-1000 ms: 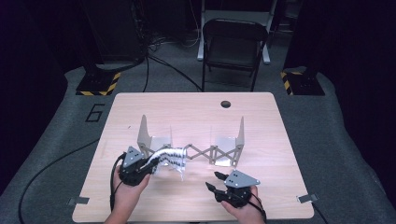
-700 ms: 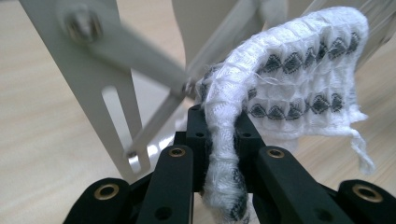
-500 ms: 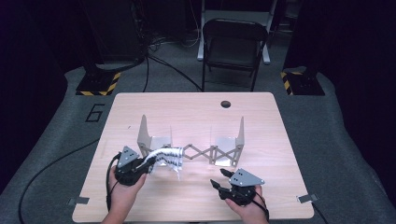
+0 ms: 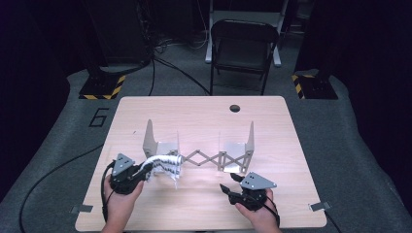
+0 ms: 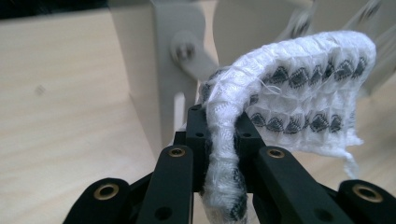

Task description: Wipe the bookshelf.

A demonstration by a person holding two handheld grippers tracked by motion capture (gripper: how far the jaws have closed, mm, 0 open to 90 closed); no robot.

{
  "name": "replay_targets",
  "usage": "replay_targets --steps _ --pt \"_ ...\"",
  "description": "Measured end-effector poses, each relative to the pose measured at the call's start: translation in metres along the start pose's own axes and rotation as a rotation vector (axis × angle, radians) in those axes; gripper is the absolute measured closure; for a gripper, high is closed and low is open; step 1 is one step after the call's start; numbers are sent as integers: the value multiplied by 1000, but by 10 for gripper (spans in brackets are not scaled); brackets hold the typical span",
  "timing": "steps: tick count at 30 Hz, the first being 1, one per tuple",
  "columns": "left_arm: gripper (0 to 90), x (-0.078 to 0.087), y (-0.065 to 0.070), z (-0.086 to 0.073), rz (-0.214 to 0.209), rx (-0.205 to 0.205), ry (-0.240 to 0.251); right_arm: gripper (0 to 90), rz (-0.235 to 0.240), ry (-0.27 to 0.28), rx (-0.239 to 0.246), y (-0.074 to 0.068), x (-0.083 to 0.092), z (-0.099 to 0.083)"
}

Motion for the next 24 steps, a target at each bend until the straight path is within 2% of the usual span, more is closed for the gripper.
replay_targets --steps 2,3,6,8,11,14,15,17,19,21,24 --pt "809 3 -5 0 11 10 3 438 6 8 1 0 -1 1" --pt "810 1 -9 -7 21 24 -10 438 7 6 1 0 -1 1" --pt "810 -8 -18 -32 37 31 -109 438 17 2 2 -1 -4 1" --pt "810 -11 -22 -39 43 41 -139 437 19 -1 0 -3 -5 1" --pt "810 -5 -24 -29 50 56 -97 437 26 -4 19 -5 -7 2" --pt "810 11 -25 -3 64 60 17 437 33 -1 21 -6 -9 2" --pt "810 15 -25 3 69 54 40 437 35 -5 18 -6 -9 2" --pt "809 17 -25 5 72 47 45 437 36 -1 14 -6 -10 2" --pt "810 10 -26 -7 70 47 1 437 39 2 20 -7 -11 3" --pt "810 -2 -28 -25 62 57 -71 437 43 -2 17 -9 -11 2" --pt "810 -13 -29 -39 55 67 -129 437 41 -3 17 -9 -11 2"
Point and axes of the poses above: each handheld gripper's, and its own axes: x roughly backward along the jaws, z roughly out of its top, y roughly to its right, the point moved 9 cm from there along -x, roughly forward along the jaws, and after that the axes turned 9 degrees about y, right-handed, at the moved point
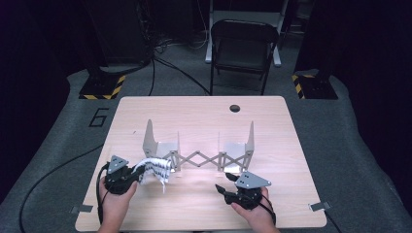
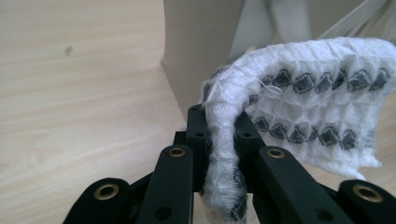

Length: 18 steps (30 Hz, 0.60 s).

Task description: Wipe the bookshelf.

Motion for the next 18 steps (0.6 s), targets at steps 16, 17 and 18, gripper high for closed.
replay_targets --steps 16,17,18 --pt "810 -3 -1 5 12 -25 14 434 -11 -6 -10 2 1 -2" --pt "810 -4 -2 3 14 -24 5 435 -10 -3 -4 3 1 -2" --pt "810 -6 -3 3 24 -23 17 434 -7 -5 0 2 0 -3"
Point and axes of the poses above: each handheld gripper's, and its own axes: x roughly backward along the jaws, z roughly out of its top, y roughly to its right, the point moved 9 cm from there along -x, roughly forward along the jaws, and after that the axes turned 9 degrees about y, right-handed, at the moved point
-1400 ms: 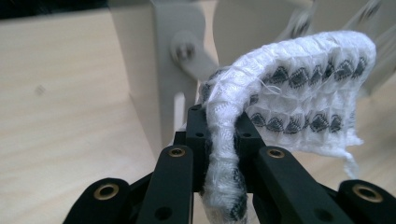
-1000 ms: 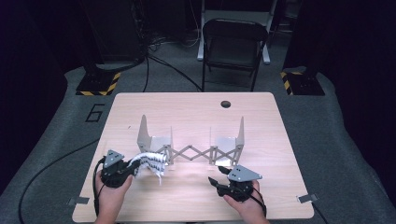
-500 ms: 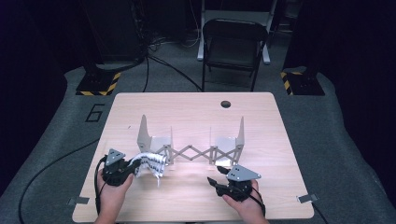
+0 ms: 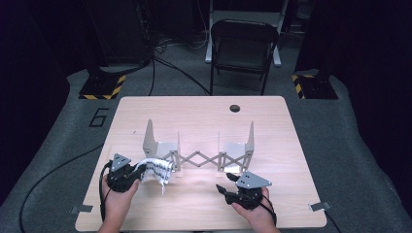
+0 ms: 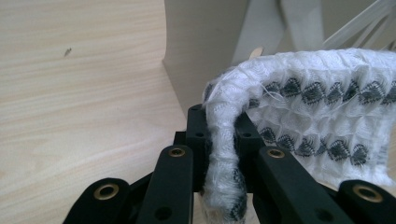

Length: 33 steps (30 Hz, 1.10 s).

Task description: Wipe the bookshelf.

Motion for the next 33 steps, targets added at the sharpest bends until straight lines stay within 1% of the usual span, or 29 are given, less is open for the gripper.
replay_targets --steps 1,2,4,6,7,8,9,10,11,12,14,16,17,18,19,20,21,22,24,25,26,28,30,32,33 --pt "810 2 0 1 -8 4 -12 434 0 -2 1 0 0 0" --pt "810 5 -1 6 -3 4 13 434 0 -2 2 0 0 0" --pt "809 17 -3 23 5 7 84 435 -4 1 -4 0 1 0" --pt "810 27 -5 35 14 12 137 434 -10 3 -6 1 2 1" --pt "810 30 -7 38 20 9 147 433 -8 5 -8 2 3 1" --pt "809 29 -7 36 21 11 144 433 -3 6 -11 2 3 1" --pt "810 26 -8 30 18 12 119 433 -4 5 -7 3 2 1" --pt "810 21 -8 25 20 14 109 433 -11 1 -13 3 2 0" --pt "809 14 -9 16 19 10 64 433 -14 0 -13 3 2 0" --pt "810 10 -10 11 15 10 40 433 -6 -1 -8 2 1 0" --pt "810 2 -11 -1 13 11 -12 433 -6 0 -2 1 1 0" --pt "810 -3 -12 -8 16 12 -40 432 -4 -1 2 0 0 0" --pt "809 -3 -11 -8 15 11 -44 432 -5 2 3 0 0 0" --pt "810 -2 -10 -7 17 4 -35 432 -4 -1 5 1 1 0" --pt "809 3 -7 0 9 3 -10 432 -6 -2 3 1 1 0" --pt "810 3 -7 0 9 3 -10 432 -6 1 3 2 1 0" --pt "809 12 -4 15 13 -9 56 432 -8 2 -2 2 2 0" --pt "809 18 -3 24 11 -16 88 432 -9 3 -2 2 2 0" --pt "809 26 -3 35 18 -24 139 432 -11 7 -1 3 2 0" --pt "809 28 -4 36 27 -37 145 432 -11 10 -1 3 2 1" --pt "809 27 -5 33 30 -38 138 432 -14 7 -5 3 2 0" --pt "809 19 -8 19 20 -20 77 431 -9 1 -4 2 2 -1" --pt "809 10 -9 4 6 -6 6 431 -8 2 3 2 1 0" --pt "809 5 -9 -4 -2 6 -28 430 -8 2 4 2 1 0" --pt "809 4 -6 -6 -13 10 -37 430 -8 2 5 2 1 0"
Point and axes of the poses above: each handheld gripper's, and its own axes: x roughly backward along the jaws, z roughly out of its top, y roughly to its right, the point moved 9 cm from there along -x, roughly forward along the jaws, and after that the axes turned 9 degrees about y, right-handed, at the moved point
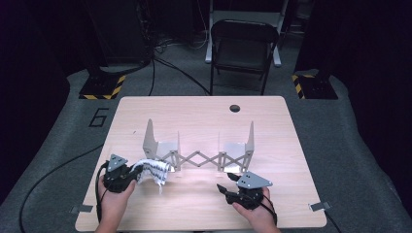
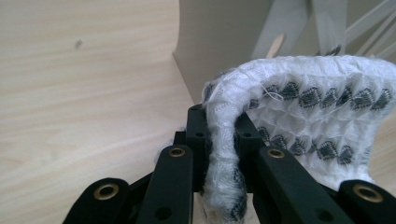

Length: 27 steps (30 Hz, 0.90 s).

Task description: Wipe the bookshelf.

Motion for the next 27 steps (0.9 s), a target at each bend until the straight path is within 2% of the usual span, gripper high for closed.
replay_targets --steps 3,6,7,9,10,13,17,20,26,27 --pt "808 4 14 5 -30 -26 21 430 -8 -2 -13 2 1 0" --pt "807 8 30 9 -82 -39 39 429 -11 2 -13 3 2 0" --pt "807 8 34 10 -87 -41 42 429 -13 4 -13 4 3 1" --pt "806 9 42 10 -117 -58 39 429 -18 8 -17 5 3 1" --pt "805 9 49 9 -148 -64 40 429 -17 8 -16 6 4 1" --pt "805 7 63 7 -184 -94 33 429 -23 10 -11 8 5 3" --pt "804 1 83 3 -233 -126 16 429 -36 11 -37 13 6 2" --pt "804 -3 94 0 -263 -142 4 428 -36 17 -36 14 6 2" --pt "802 -7 107 -2 -293 -162 0 428 -35 17 -36 14 6 2" --pt "802 -7 109 -3 -303 -180 -8 428 -35 18 -39 13 6 2"
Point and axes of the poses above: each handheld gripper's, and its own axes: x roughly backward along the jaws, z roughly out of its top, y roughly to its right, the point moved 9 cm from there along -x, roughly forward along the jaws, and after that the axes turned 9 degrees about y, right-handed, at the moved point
